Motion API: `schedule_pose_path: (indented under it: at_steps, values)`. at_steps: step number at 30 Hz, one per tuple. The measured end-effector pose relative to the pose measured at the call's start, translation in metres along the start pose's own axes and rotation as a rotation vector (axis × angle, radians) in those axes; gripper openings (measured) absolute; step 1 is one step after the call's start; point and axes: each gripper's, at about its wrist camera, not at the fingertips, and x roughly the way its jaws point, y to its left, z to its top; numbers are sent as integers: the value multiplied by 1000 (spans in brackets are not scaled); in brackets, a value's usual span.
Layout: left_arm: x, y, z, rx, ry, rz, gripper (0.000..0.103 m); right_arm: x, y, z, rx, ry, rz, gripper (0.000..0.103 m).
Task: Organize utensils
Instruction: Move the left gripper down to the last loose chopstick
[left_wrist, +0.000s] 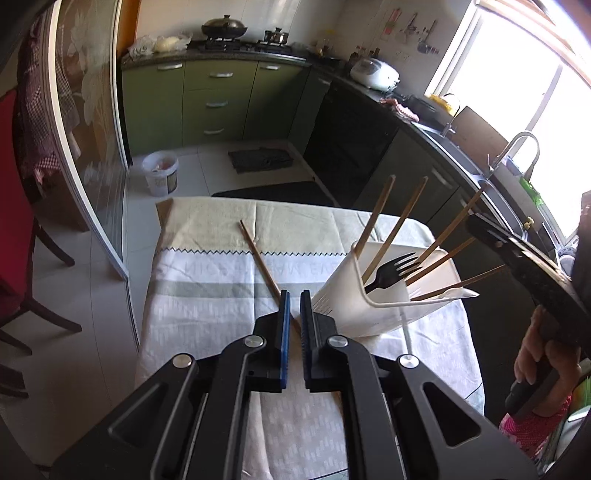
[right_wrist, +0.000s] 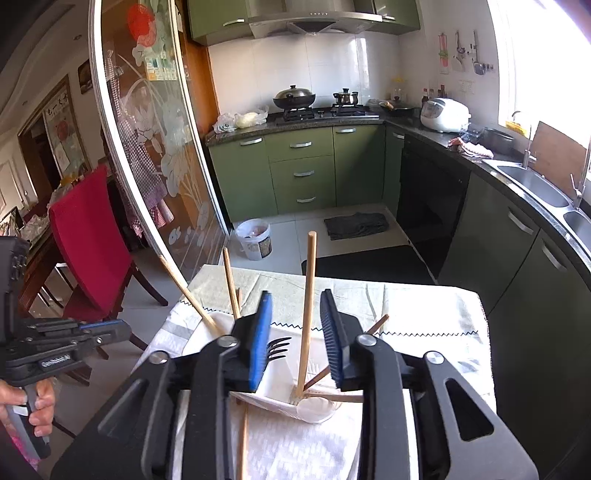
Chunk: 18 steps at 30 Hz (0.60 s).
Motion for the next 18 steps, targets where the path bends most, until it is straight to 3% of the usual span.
schedule_pose_path:
  at_steps: [4,9,14,18]
  values:
    - [37,5,1,-67,77,10,5,-48,5,-10,-11,-133,14,29]
    - [93,17,23,-201,181,-14,5,-131,-9,-48,-40,-260,72,34]
    - [153,29,47,-297,273,-16,5,-180,-54,-107,33,-278,77,34]
    - [191,37,57,-339,333,3,5,-191,-94,-144,133,-241,70,34]
